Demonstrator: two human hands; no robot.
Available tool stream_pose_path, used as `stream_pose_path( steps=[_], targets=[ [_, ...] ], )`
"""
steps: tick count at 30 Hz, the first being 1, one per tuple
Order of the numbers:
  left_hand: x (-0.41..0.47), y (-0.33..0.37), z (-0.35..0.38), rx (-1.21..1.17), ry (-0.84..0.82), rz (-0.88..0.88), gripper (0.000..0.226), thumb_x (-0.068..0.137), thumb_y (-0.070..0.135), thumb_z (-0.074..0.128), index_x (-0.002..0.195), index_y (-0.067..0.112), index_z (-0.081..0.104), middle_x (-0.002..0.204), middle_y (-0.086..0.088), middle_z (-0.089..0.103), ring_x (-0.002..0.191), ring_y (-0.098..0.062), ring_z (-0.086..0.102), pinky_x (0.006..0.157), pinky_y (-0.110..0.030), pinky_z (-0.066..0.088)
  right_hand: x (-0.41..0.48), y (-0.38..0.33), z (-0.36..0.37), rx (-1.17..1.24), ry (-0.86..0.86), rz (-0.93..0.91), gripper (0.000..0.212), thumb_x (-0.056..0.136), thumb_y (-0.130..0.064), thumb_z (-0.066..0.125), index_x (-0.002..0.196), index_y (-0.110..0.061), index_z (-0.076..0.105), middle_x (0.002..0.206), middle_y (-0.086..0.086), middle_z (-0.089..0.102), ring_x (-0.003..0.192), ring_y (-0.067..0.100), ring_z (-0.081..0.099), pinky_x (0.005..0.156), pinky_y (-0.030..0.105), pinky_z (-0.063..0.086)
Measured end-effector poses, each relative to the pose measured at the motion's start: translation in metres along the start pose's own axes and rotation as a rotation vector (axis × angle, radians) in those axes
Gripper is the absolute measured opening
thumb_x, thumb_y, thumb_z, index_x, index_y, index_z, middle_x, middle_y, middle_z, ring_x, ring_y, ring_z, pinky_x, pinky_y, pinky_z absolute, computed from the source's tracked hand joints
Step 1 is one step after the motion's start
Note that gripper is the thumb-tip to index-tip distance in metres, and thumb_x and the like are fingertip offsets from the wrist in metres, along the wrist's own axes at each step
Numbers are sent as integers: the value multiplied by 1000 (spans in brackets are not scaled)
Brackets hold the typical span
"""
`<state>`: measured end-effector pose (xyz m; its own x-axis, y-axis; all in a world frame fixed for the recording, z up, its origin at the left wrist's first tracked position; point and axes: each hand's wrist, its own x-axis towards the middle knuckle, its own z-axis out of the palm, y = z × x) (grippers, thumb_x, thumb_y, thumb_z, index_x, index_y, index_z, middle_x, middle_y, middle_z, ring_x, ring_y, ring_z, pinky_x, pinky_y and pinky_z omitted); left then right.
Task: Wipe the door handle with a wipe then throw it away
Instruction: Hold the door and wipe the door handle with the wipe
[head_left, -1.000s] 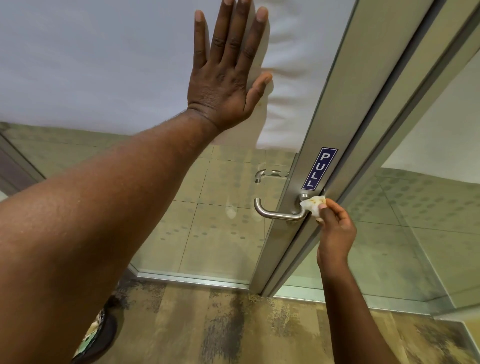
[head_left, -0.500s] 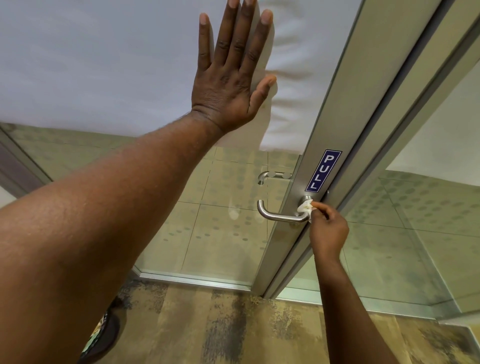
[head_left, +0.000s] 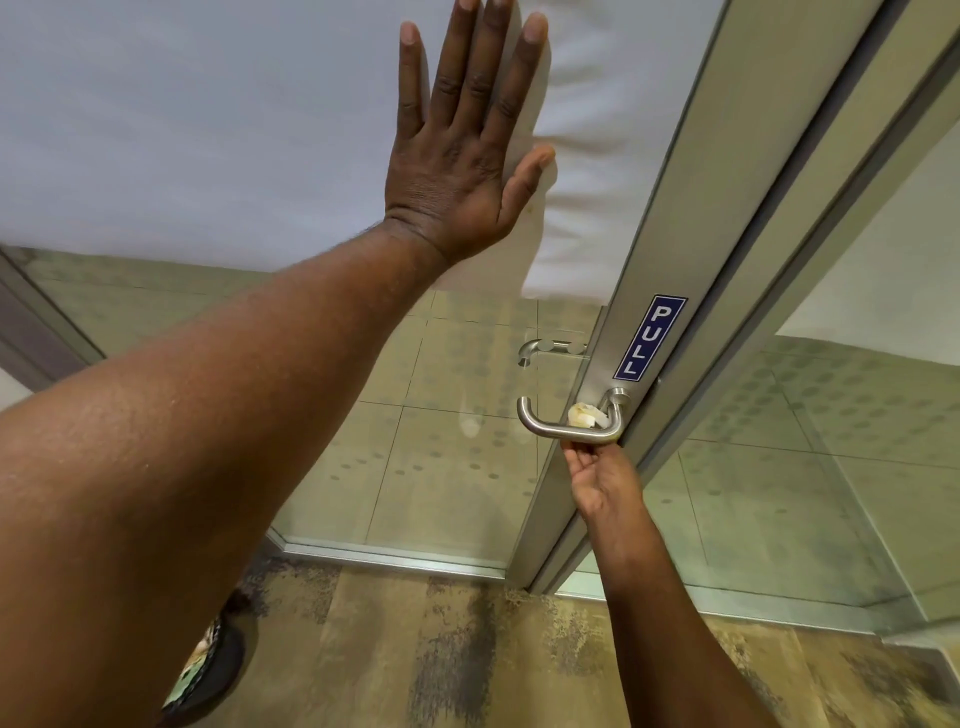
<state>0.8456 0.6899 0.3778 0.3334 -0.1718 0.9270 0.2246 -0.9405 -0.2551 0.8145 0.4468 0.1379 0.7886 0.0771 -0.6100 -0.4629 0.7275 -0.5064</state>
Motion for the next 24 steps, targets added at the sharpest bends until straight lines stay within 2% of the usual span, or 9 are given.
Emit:
stream_pose_path(
  steps=[3, 6, 8, 10, 12, 14, 16, 19, 24],
  targets=[
    [0, 2, -1, 5, -5, -1, 72, 108, 59, 30, 159, 8, 26, 162, -26, 36, 150, -43, 30, 125, -61, 5, 1, 0, 9, 24, 24, 51, 15, 100, -2, 58, 110, -4, 69, 103, 14, 75, 84, 22, 75, 62, 33, 62],
    [1, 1, -3, -2, -9, 0, 73, 108, 58, 31, 159, 7, 28, 162, -27, 35, 149, -43, 29, 123, -58, -1, 3, -4, 9, 92, 61, 44, 16, 98, 2, 59, 111, 1, 68, 81, 14, 78, 65, 21, 78, 51, 30, 61],
    [0, 0, -4, 10, -20, -1, 73, 108, 58, 31, 159, 7, 27, 162, -27, 36, 150, -43, 30, 124, -61, 5, 5, -8, 6, 110, 88, 28, 15, 98, 3, 58, 110, 2, 66, 75, 14, 78, 64, 21, 77, 51, 30, 61],
    [0, 1, -6, 18, -33, -1, 72, 108, 58, 32, 159, 7, 28, 161, -27, 36, 150, -44, 32, 122, -65, 13, 7, -12, 2, 61, 96, -21, 13, 96, 4, 60, 107, 0, 67, 90, 16, 79, 76, 22, 78, 58, 33, 64],
    [1, 1, -8, 17, -42, -2, 73, 108, 57, 32, 159, 6, 30, 161, -27, 37, 149, -44, 33, 119, -66, 16, 9, -14, -3, -31, 117, -117, 14, 93, 7, 62, 103, 0, 70, 105, 19, 76, 90, 28, 77, 74, 40, 65],
    [1, 1, -10, 13, -52, -5, 73, 108, 57, 33, 159, 5, 33, 161, -27, 36, 149, -44, 33, 119, -68, 17, 12, -16, -5, -123, 160, -245, 20, 90, 9, 62, 106, 3, 72, 106, 25, 75, 96, 37, 76, 85, 49, 63],
    [1, 2, -11, 9, -64, -10, 74, 109, 57, 32, 159, 4, 33, 162, -27, 36, 150, -44, 33, 119, -68, 18, 8, -20, -6, -209, 172, -373, 22, 89, 8, 62, 106, 1, 75, 101, 27, 76, 89, 36, 77, 77, 44, 65],
    [2, 3, -12, 15, -67, -17, 74, 109, 58, 33, 159, 5, 33, 161, -27, 37, 150, -44, 34, 119, -67, 18, 4, -24, -8, -395, 193, -559, 25, 89, 2, 65, 98, -15, 80, 90, 12, 80, 73, 18, 74, 64, 25, 60],
    [1, 2, -12, 21, -61, -20, 74, 109, 58, 34, 160, 5, 33, 162, -26, 36, 150, -43, 34, 120, -65, 18, -2, -25, -14, -799, 164, -822, 28, 95, -9, 66, 121, -13, 75, 111, 1, 76, 101, 13, 71, 94, 26, 55]
  ],
)
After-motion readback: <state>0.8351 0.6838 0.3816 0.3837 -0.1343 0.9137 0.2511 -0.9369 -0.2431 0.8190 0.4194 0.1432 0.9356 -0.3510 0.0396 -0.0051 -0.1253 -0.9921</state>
